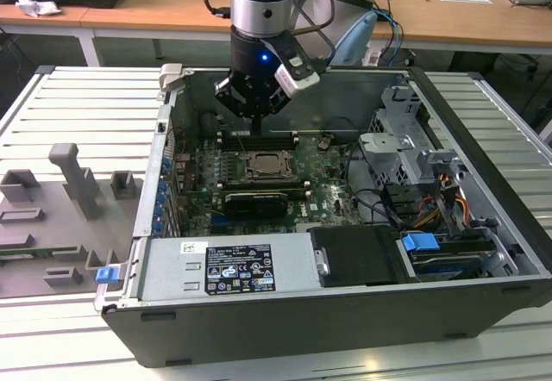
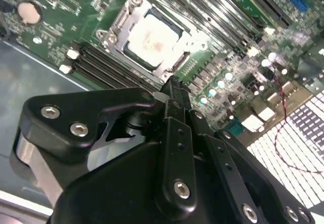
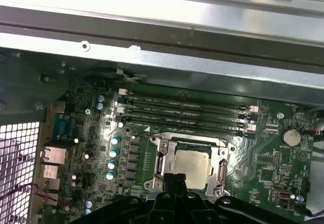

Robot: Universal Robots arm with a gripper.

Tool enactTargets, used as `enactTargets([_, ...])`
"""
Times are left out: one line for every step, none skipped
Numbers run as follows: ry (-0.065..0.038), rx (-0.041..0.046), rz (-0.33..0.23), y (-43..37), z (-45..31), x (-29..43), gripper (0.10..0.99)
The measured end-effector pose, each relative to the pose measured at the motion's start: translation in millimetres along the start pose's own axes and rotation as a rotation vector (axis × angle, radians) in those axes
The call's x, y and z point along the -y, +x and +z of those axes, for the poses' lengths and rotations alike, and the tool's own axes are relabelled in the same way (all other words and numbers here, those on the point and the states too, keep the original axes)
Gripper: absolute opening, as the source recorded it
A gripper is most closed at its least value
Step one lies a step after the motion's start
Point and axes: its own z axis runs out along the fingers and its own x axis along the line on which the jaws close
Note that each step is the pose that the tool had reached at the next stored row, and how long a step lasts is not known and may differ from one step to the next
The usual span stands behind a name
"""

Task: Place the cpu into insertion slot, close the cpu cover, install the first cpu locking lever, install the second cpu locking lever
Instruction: 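Install the first cpu locking lever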

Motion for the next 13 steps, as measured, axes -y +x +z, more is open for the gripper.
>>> enactTargets([0.000,0.0003,0.001,4.9,0.6,-0.6,0.106])
enactTargets([0.000,0.0003,0.001,10.0,1.2,-1.3,0.106])
enactTargets([-0.001,0.0003,0.001,12.3,1.8,-1.6,0.106])
enactTargets([0.000,0.0002,0.001,13.2,2.3,-1.7,0.106])
enactTargets([-0.001,0.0003,0.001,14.7,3.5,-1.8,0.106])
enactTargets([0.000,0.0002,0.001,15.1,3.9,-1.8,0.106])
enactTargets([0.000,0.0002,0.001,15.5,4.5,-1.8,0.106])
enactTargets([0.000,0.0000,0.001,15.6,5.1,-1.2,0.106])
enactTargets([0.000,0.0001,0.001,15.8,5.7,-0.8,0.106])
enactTargets([0.000,0.0002,0.001,21.0,7.9,-1.3,0.106])
enactTargets([0.000,0.0004,0.001,26.6,8.6,-2.0,0.106])
enactTargets([0.000,0.0008,0.001,31.0,9.1,-2.6,0.106])
enactTargets([0.000,0.0009,0.001,35.2,9.4,-3.1,0.106])
